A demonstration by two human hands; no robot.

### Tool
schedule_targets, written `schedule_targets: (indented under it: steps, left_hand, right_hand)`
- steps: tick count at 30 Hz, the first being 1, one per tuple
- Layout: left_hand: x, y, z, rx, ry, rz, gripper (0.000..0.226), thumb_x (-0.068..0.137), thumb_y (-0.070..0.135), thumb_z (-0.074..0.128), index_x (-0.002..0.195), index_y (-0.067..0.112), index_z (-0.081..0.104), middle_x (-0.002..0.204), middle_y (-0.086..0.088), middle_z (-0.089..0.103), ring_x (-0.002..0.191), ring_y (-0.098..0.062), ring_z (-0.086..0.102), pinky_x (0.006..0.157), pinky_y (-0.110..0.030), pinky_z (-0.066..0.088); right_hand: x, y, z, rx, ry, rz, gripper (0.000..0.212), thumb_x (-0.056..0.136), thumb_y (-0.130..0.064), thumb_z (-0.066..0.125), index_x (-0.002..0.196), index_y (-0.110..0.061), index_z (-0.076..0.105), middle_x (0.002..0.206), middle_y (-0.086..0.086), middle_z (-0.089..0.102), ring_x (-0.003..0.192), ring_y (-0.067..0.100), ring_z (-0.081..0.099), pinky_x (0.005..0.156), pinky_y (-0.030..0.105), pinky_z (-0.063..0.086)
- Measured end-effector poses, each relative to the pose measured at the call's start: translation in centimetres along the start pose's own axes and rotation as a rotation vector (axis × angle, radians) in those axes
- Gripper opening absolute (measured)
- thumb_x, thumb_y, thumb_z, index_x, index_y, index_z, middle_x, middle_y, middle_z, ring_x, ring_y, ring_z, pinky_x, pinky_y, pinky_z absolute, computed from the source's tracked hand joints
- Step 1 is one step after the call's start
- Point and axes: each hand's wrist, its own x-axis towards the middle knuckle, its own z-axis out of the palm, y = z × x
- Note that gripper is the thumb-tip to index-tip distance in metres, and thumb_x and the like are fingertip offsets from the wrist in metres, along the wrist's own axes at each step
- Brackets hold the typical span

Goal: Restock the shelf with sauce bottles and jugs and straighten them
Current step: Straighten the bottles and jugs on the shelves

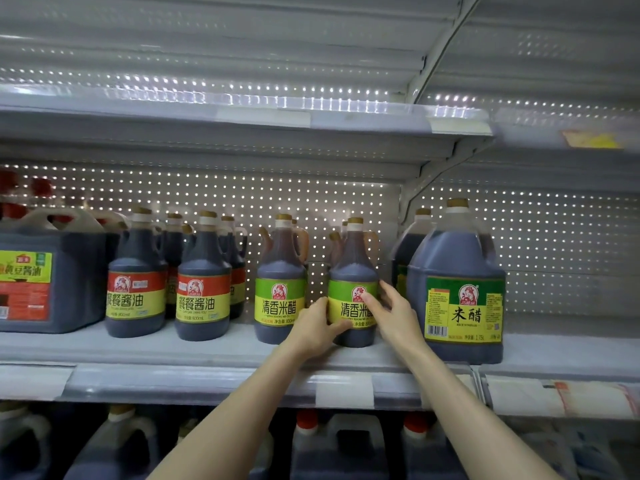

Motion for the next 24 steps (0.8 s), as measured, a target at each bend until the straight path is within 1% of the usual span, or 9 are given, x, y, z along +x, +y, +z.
schedule_targets:
  steps: [4, 8, 12, 15, 18, 19, 22, 23, 24]
  left_hand:
    - [-0.5, 0.8, -1.1, -0.094, 0.169, 0.055, 0.038, 0.089, 0.028, 0.066, 0.117, 0.005, 0.057, 0.116, -0.009, 0.065, 0.106, -0.024, 0.061, 0.092, -0.039, 0.049]
    - [-1.5, 2.2, -2.1, -0.127, 0.256, 0.136, 0.037, 0.088, 0.031, 0.067, 0.115, 0.006, 0.06, 0.106, -0.009, 0.067, 0.097, -0.023, 0.062, 0.089, -0.041, 0.05]
    - [-3.2, 4.4, -1.1, -0.106, 0.147, 0.24, 0.037, 0.087, 0.031, 0.068, 0.115, 0.008, 0.061, 0.11, -0.005, 0.067, 0.101, -0.02, 0.061, 0.091, -0.035, 0.047]
    - [-3.8, 5.6, 0.3, -0.113, 0.05, 0.258, 0.047, 0.085, 0.03, 0.071, 0.123, 0.006, 0.057, 0.116, -0.006, 0.064, 0.106, -0.021, 0.06, 0.094, -0.034, 0.046]
    - [-3.5, 6.9, 1.5, -0.184, -0.009, 0.202, 0.055, 0.082, 0.032, 0.074, 0.126, 0.007, 0.052, 0.117, -0.006, 0.062, 0.104, -0.022, 0.061, 0.09, -0.039, 0.051]
    - [-3.3, 7.4, 2.1, -0.196, -0.027, 0.19, 0.056, 0.081, 0.032, 0.075, 0.127, 0.008, 0.051, 0.112, -0.001, 0.062, 0.101, -0.019, 0.061, 0.088, -0.036, 0.051]
    - [-3.1, 9.0, 3.5, -0.247, -0.088, 0.172, 0.052, 0.082, 0.028, 0.074, 0.124, 0.017, 0.046, 0.097, 0.018, 0.055, 0.086, -0.001, 0.056, 0.072, -0.008, 0.045]
    - [-3.0, 9.5, 4.0, -0.272, -0.114, 0.161, 0.056, 0.082, 0.028, 0.074, 0.128, 0.019, 0.043, 0.102, 0.017, 0.057, 0.087, 0.001, 0.055, 0.073, -0.006, 0.043]
    - [-2.9, 9.8, 4.6, -0.304, -0.133, 0.14, 0.065, 0.081, 0.029, 0.075, 0.135, 0.017, 0.039, 0.113, 0.013, 0.06, 0.092, -0.002, 0.056, 0.08, -0.011, 0.044]
  right_hand:
    - [-0.3, -1.1, 0.1, 0.042, 0.046, -0.017, 0.051, 0.094, -0.023, 0.061, 0.141, -0.014, 0.046, 0.128, 0.002, 0.059, 0.107, 0.005, 0.053, 0.084, 0.015, 0.044]
    - [-1.8, -2.3, -1.1, 0.068, 0.095, -0.092, 0.04, 0.091, -0.021, 0.064, 0.13, -0.014, 0.055, 0.111, -0.005, 0.063, 0.105, 0.008, 0.06, 0.083, 0.013, 0.048]
    - [-3.5, -2.1, -3.8, 0.052, 0.201, -0.157, 0.021, 0.088, -0.017, 0.068, 0.107, -0.022, 0.062, 0.093, -0.009, 0.066, 0.089, 0.002, 0.062, 0.078, 0.011, 0.048]
    - [-4.6, -1.5, -5.8, 0.082, 0.274, -0.17, 0.016, 0.086, -0.014, 0.07, 0.098, -0.022, 0.063, 0.089, -0.005, 0.067, 0.084, 0.006, 0.062, 0.074, 0.013, 0.049]
    - [-5.4, -1.1, -8.3, 0.075, 0.325, -0.167, 0.015, 0.084, -0.014, 0.072, 0.098, -0.016, 0.065, 0.09, -0.001, 0.067, 0.081, 0.008, 0.061, 0.069, 0.014, 0.051]
    - [-5.5, -1.0, -9.2, 0.043, 0.347, -0.165, 0.017, 0.084, -0.016, 0.072, 0.099, -0.015, 0.065, 0.091, -0.001, 0.067, 0.081, 0.008, 0.061, 0.069, 0.013, 0.05]
    - [-5.3, -0.4, -12.5, -0.035, 0.36, -0.124, 0.03, 0.083, -0.023, 0.074, 0.107, -0.019, 0.057, 0.096, -0.005, 0.063, 0.084, 0.003, 0.058, 0.066, 0.007, 0.046]
    - [-5.1, -0.2, -13.5, -0.048, 0.346, -0.101, 0.035, 0.082, -0.024, 0.074, 0.111, -0.02, 0.054, 0.101, -0.005, 0.062, 0.087, 0.003, 0.057, 0.066, 0.007, 0.045]
    - [-4.8, 0.2, -14.4, -0.064, 0.323, -0.076, 0.042, 0.082, -0.026, 0.075, 0.116, -0.021, 0.051, 0.108, -0.005, 0.061, 0.092, 0.005, 0.057, 0.069, 0.009, 0.045]
